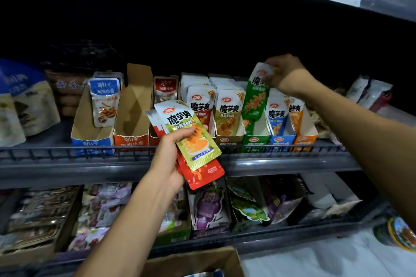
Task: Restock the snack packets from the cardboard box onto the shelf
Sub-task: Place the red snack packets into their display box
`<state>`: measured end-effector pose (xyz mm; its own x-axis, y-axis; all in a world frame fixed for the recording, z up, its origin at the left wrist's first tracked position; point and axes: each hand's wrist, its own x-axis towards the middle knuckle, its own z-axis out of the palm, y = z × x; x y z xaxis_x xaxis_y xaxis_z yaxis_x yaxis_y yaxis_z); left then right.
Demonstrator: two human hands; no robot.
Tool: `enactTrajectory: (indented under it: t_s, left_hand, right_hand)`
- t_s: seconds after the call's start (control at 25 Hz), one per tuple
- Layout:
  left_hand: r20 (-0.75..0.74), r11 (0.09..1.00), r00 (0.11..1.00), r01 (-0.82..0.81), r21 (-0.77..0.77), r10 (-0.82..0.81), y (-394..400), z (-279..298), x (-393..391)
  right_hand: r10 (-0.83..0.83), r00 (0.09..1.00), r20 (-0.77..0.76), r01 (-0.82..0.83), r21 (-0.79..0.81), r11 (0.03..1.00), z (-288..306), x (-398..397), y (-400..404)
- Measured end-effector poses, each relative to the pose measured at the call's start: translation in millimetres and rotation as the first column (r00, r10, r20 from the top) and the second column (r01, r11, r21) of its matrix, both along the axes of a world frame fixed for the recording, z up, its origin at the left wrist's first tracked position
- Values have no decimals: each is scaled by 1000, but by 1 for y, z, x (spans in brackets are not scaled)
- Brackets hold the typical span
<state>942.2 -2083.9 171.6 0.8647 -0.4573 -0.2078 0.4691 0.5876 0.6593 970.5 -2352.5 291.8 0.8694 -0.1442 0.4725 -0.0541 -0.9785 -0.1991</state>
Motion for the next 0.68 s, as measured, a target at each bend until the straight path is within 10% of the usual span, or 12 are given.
enactTrajectory:
  t_s: [0.32,0.44,0.52,0.68]
  left_hand:
    - [-47,999,999,-2,40,3,-6,-2,-4]
    - [-32,999,999,-3,40,4,-11,0,-6]
    - [-4,999,1000,1,38,-1,-15,0,-8]
    - [66,999,997,32,18,-33,-20,1,-19]
  right_hand:
    - [-186,976,115,219,-518,827,-51,4,11]
    - [-83,917,391,203,-277,939,-59,-26,35]
    - [82,962,259,-113,107,988,-63,-55,67]
    - [456,888,-49,-286,717,635,-76,-93,105]
